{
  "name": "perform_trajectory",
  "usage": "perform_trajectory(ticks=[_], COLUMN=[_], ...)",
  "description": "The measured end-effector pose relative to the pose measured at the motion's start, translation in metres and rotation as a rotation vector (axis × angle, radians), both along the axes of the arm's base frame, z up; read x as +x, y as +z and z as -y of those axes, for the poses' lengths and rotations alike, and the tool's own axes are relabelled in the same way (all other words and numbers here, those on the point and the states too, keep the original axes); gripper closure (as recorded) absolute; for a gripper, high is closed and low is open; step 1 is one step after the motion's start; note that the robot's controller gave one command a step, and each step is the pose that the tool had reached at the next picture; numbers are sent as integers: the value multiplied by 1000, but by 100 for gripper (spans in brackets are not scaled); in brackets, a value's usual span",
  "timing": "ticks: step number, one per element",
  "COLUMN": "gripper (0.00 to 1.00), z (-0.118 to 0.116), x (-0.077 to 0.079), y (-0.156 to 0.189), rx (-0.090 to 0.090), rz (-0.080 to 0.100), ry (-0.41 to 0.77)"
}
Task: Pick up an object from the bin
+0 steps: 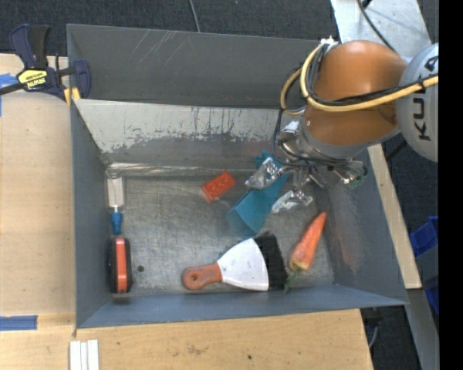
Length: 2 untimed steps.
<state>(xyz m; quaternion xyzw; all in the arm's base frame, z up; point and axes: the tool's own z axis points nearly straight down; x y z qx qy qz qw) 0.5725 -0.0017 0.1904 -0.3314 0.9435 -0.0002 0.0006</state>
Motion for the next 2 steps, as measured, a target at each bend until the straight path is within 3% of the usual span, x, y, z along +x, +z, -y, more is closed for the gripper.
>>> perform_trajectory(ticks=[1, 2], gripper=[100, 100], z=[0, -3], x=[0, 5], y=[-3, 42], rx=[0, 0], rz=[-4, -11], ry=[-1, 20])
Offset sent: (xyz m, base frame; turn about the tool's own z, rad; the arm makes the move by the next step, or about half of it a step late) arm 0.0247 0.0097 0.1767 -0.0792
